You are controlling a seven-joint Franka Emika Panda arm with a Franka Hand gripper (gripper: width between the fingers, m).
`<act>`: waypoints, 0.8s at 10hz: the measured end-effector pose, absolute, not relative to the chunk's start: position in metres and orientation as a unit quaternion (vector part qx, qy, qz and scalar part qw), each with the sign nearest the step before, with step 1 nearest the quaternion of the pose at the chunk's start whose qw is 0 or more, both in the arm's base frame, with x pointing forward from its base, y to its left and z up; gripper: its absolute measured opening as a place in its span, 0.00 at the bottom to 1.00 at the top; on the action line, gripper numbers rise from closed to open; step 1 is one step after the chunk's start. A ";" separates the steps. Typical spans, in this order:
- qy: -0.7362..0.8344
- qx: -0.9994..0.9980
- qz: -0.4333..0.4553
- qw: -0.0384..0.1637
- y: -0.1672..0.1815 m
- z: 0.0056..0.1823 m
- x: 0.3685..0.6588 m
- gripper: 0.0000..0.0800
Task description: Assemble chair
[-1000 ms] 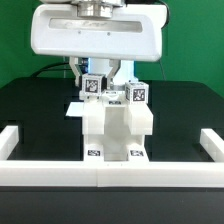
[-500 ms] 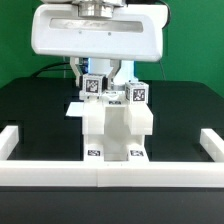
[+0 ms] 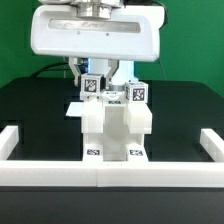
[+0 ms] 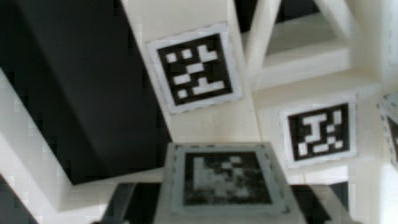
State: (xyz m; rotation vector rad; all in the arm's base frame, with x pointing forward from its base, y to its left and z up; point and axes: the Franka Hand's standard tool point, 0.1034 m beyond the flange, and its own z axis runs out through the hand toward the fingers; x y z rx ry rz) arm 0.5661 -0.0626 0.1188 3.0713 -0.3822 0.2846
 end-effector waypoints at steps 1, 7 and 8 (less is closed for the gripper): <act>-0.123 0.988 0.090 0.017 -0.063 0.117 0.564 0.34; -0.119 0.988 0.093 0.025 -0.064 0.114 0.573 0.34; -0.118 0.988 0.093 0.027 -0.065 0.114 0.574 0.34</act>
Offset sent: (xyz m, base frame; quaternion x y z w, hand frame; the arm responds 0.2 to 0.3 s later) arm 0.0104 0.0048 -0.0038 0.0065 0.0070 -0.0047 0.9999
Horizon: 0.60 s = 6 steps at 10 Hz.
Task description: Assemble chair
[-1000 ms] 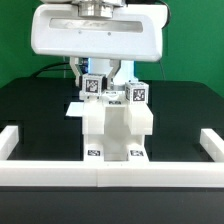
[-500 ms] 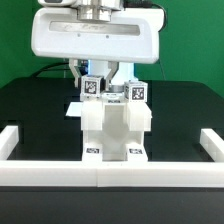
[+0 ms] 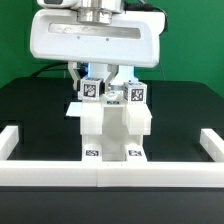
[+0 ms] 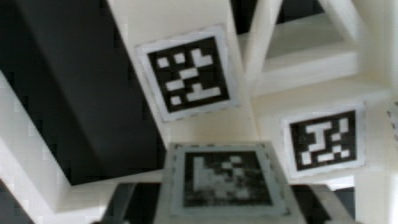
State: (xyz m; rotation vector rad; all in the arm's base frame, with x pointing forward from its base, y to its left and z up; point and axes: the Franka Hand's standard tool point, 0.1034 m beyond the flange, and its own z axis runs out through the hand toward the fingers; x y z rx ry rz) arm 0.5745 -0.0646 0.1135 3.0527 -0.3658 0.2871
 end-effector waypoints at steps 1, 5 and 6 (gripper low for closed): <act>-0.118 0.988 0.093 0.028 -0.065 0.113 0.575 0.34; -0.123 0.987 0.095 0.028 -0.066 0.113 0.576 0.34; -0.125 0.987 0.095 0.028 -0.066 0.113 0.575 0.34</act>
Offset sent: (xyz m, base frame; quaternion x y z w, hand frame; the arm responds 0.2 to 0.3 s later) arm 0.0098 0.0051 -0.0084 0.0027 0.0099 -0.0068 0.9999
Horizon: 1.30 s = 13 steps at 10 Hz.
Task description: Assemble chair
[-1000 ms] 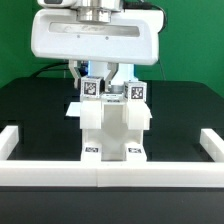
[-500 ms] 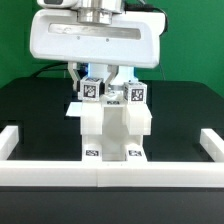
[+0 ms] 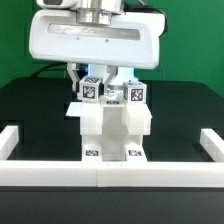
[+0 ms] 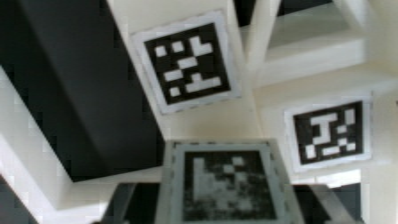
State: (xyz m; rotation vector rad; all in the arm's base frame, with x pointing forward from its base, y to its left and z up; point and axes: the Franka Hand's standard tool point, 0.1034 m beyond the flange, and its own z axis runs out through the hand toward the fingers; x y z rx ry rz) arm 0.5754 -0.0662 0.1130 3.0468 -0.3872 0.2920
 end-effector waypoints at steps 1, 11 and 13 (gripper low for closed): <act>-0.127 0.987 0.096 0.029 -0.066 0.113 0.575 0.34; -0.128 0.987 0.096 0.029 -0.067 0.112 0.575 0.80; -0.128 0.987 0.095 0.029 -0.067 0.112 0.575 0.81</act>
Offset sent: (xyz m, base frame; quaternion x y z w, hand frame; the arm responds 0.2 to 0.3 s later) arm 0.0000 0.0000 0.0000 0.0000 0.0000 0.0000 1.0000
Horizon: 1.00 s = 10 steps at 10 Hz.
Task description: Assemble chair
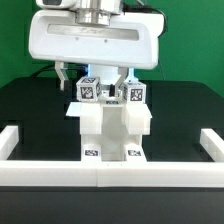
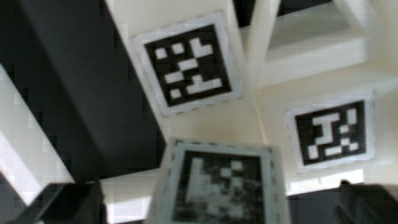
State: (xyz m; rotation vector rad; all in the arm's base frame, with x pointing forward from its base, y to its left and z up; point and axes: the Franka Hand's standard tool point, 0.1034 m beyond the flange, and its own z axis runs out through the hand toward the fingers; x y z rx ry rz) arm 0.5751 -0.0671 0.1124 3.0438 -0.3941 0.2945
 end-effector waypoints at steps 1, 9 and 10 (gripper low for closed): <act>-0.128 0.987 0.095 0.029 -0.067 0.112 0.575 0.81; -0.161 0.986 0.047 -0.006 -0.072 0.131 0.572 0.81; -0.163 0.986 0.045 -0.004 -0.076 0.127 0.571 0.81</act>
Offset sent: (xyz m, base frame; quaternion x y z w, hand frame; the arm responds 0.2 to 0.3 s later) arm -0.0069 -0.0009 0.0149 0.0313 -0.0682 0.0500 0.9959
